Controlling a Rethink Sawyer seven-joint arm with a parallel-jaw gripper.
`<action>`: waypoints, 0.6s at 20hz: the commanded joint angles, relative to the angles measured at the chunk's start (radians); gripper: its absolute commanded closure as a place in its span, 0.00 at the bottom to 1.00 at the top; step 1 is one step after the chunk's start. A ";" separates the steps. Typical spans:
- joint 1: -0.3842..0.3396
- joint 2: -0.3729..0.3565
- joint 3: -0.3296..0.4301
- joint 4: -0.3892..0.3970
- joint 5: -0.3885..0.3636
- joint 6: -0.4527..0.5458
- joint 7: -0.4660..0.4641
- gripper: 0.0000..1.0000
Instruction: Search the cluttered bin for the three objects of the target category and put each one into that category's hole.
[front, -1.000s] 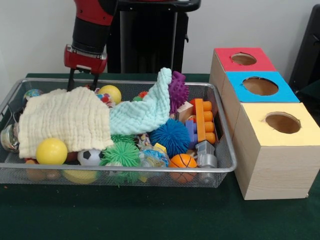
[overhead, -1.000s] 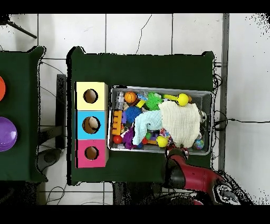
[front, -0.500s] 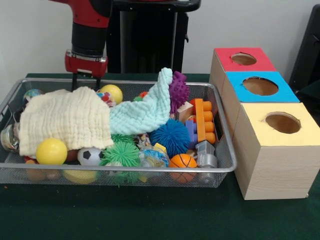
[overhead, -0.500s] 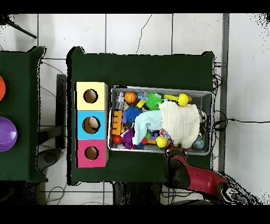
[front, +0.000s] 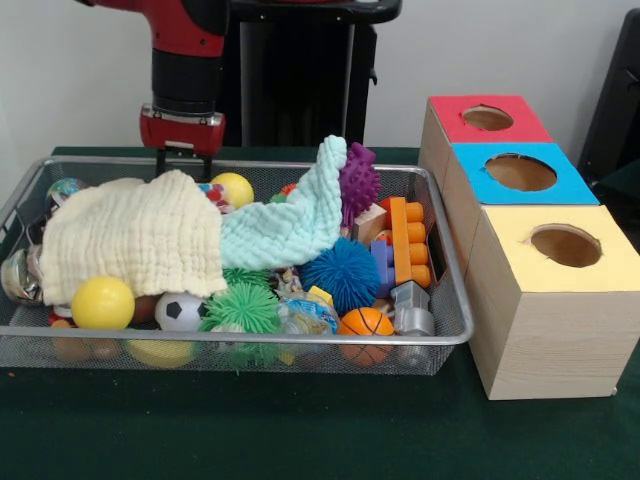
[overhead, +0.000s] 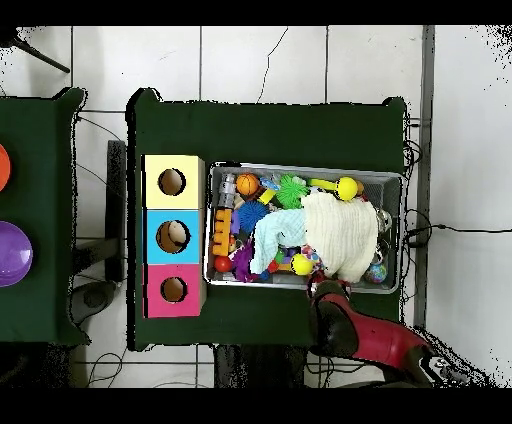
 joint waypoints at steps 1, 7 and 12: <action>0.037 0.085 0.102 0.120 0.035 0.191 0.154 0.00; 0.081 0.079 0.068 0.104 0.036 0.156 0.150 1.00; 0.125 0.061 0.033 0.096 0.044 0.124 0.157 1.00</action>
